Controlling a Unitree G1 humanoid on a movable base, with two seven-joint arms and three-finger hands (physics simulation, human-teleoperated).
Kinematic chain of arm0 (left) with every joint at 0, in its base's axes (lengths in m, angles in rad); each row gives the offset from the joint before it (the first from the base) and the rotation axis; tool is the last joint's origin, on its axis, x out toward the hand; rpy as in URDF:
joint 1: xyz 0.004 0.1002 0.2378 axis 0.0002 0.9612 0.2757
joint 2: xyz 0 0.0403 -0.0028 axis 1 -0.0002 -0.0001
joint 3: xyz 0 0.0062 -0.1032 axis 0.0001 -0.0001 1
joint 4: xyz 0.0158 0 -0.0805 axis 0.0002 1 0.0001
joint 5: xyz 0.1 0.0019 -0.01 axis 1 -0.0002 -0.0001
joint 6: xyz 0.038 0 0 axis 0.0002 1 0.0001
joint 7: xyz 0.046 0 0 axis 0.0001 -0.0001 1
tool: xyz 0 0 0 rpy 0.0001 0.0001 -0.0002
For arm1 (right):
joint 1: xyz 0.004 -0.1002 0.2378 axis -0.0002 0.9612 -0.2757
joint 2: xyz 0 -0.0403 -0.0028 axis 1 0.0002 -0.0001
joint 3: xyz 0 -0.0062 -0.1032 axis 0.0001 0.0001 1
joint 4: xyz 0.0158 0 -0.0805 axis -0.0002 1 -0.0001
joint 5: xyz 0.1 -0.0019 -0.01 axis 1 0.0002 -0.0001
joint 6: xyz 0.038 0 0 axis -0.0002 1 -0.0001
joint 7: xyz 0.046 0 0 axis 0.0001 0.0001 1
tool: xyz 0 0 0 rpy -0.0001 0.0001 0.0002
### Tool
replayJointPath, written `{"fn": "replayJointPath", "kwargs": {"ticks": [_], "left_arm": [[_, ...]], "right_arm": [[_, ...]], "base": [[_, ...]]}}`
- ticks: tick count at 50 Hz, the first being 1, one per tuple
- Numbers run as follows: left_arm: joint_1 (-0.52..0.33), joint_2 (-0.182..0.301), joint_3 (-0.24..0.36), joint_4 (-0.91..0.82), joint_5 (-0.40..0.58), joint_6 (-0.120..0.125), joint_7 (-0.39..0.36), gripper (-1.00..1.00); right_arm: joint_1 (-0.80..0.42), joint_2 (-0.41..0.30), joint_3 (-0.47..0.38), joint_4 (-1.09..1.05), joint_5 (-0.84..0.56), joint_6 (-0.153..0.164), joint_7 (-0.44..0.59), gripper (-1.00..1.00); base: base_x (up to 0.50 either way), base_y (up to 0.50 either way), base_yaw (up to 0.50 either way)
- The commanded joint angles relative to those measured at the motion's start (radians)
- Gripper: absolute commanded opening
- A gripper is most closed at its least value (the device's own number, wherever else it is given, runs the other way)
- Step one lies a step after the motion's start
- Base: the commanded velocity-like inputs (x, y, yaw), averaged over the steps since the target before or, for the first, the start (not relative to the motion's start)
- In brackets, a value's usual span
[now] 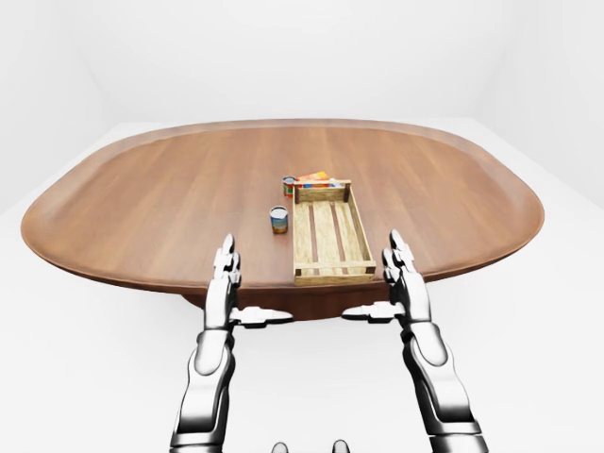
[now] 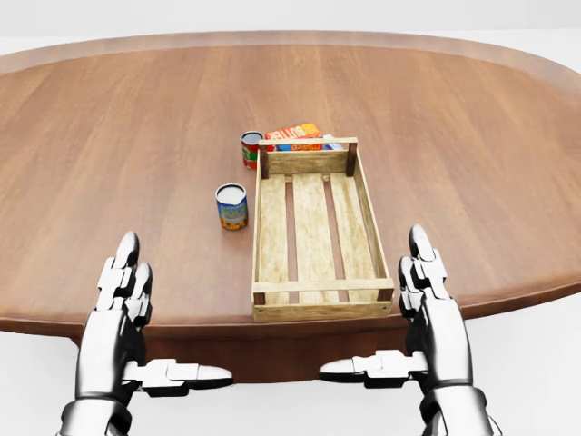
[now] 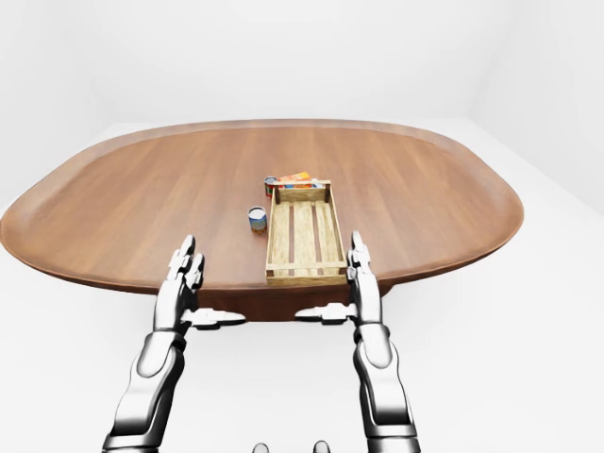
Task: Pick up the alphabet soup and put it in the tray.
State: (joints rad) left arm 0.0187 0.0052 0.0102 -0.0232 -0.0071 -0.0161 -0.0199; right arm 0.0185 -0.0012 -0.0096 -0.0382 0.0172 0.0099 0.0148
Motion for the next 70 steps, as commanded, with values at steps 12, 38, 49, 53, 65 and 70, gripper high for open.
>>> {"fn": "replayJointPath", "kwargs": {"ticks": [12, 38, 49, 53, 65, 70], "left_arm": [[0.089, 0.009, 0.051, -0.179, -0.074, -0.014, -0.045, 1.00], [0.163, 0.001, 0.270, -0.510, -0.208, 0.103, -0.124, 1.00], [0.150, 0.010, 0.344, -0.524, -0.257, 0.103, -0.128, 1.00], [0.151, 0.010, 0.360, -0.532, -0.263, 0.103, -0.128, 1.00], [0.170, -0.004, 0.377, -0.586, -0.265, 0.103, -0.150, 1.00], [0.173, -0.004, 0.387, -0.598, -0.290, 0.103, -0.156, 1.00]], "right_arm": [[0.112, -0.003, 0.021, -0.327, 0.074, 0.077, 0.056, 1.00], [0.232, 0.012, -0.084, -0.715, 0.095, 0.077, 0.100, 1.00], [0.236, 0.027, -0.145, -0.739, 0.110, 0.077, 0.119, 1.00], [0.238, 0.033, -0.179, -0.756, 0.121, 0.077, 0.126, 1.00], [0.263, 0.048, -0.171, -0.786, 0.114, 0.077, 0.150, 1.00], [0.267, 0.049, -0.173, -0.787, 0.119, 0.077, 0.152, 1.00]], "base": [[0.00, 0.00, 0.00], [0.00, 0.00, 0.00], [0.00, 0.00, 0.00], [0.00, 0.00, 0.00], [0.38, 0.00, 0.00], [0.50, 0.00, 0.00]]}}
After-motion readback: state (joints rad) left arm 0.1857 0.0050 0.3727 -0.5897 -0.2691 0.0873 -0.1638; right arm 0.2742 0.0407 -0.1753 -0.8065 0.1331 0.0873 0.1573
